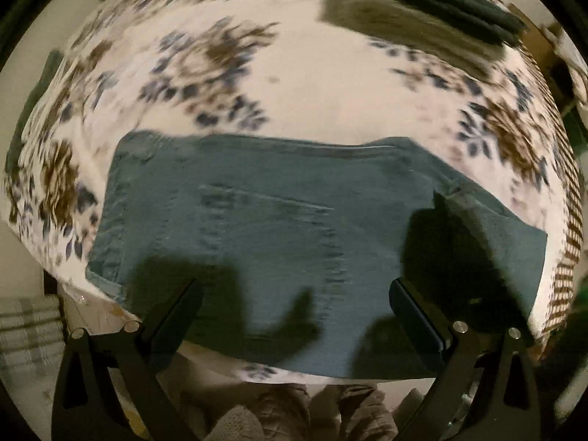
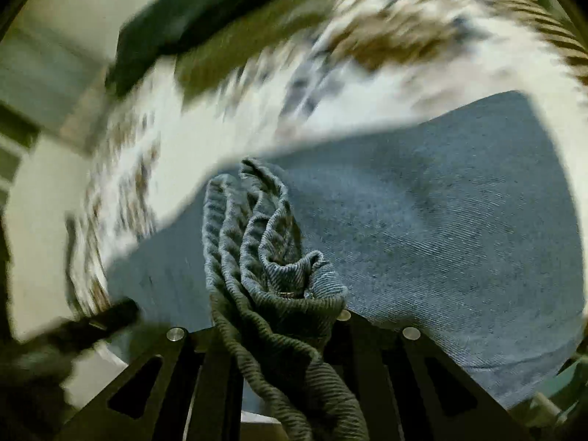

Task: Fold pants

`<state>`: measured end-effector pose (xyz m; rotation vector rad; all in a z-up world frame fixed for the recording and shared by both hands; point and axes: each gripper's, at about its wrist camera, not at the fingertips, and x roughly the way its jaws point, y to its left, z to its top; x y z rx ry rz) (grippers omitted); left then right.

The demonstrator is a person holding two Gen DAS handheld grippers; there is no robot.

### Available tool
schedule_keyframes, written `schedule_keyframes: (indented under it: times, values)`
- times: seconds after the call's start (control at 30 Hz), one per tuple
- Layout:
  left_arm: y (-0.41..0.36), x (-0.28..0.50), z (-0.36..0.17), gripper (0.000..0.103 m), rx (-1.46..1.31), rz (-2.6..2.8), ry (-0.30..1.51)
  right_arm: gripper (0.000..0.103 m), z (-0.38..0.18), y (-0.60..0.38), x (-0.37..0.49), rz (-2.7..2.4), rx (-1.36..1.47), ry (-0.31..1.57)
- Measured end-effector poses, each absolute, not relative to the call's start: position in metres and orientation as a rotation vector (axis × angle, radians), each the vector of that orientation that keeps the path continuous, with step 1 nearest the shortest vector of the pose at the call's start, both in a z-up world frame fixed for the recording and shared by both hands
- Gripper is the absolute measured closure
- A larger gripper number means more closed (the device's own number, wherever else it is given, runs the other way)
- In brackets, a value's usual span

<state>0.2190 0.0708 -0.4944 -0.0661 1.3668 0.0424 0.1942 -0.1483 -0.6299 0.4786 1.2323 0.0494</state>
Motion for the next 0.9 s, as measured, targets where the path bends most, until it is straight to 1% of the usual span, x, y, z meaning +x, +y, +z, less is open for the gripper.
schedule_keyframes:
  times: [0.03,0.07,0.1,0.13,0.17,0.27,0.37,0.53,0.6,0.67,0.73,0.8,0.83,0.9]
  values:
    - [0.078,0.219,-0.495,0.000,-0.074,0.048,1.365,0.075,-0.637,-0.136,0.197,0.037,0.433,1.268]
    - [0.084,0.220,-0.496,0.000,-0.082,0.044,1.362,0.058,-0.641,-0.123,0.200,0.055,0.401,1.312]
    - [0.086,0.222,-0.495,0.000,-0.087,0.039,1.360,0.046,-0.642,-0.121,0.202,0.086,0.412,1.332]
    - [0.089,0.224,-0.493,0.000,-0.097,0.028,1.354,0.030,-0.639,-0.119,0.203,0.143,0.458,1.347]
    - [0.090,0.226,-0.493,0.000,-0.106,0.021,1.350,0.027,-0.632,-0.120,0.200,0.199,0.521,1.341]
    - [0.085,0.236,-0.491,0.000,-0.169,-0.027,1.354,0.024,-0.607,-0.143,0.184,0.242,0.614,1.309]
    - [0.067,0.245,-0.496,0.000,-0.233,-0.084,1.363,0.024,-0.592,-0.190,0.161,0.150,0.657,1.308]
    - [0.010,0.254,-0.535,0.000,-0.199,-0.151,1.460,0.024,-0.595,-0.263,0.141,-0.044,0.614,1.357]
    - [-0.008,0.253,-0.548,0.003,-0.167,-0.145,1.502,0.024,-0.604,-0.294,0.136,-0.108,0.624,1.379]
    - [-0.022,0.249,-0.553,0.020,-0.159,-0.167,1.536,0.024,-0.610,-0.312,0.129,-0.149,0.651,1.390]
    - [-0.024,0.240,-0.554,0.023,-0.188,-0.174,1.582,0.024,-0.610,-0.327,0.124,-0.162,0.683,1.386]
    - [-0.024,0.230,-0.555,0.023,-0.196,-0.171,1.602,0.024,-0.614,-0.331,0.122,-0.173,0.691,1.383]
    - [-0.024,0.223,-0.558,0.025,-0.196,-0.172,1.614,0.024,-0.615,-0.330,0.120,-0.172,0.697,1.383]
    - [-0.025,0.215,-0.567,0.056,-0.198,-0.172,1.637,0.024,-0.618,-0.328,0.121,-0.174,0.711,1.391]
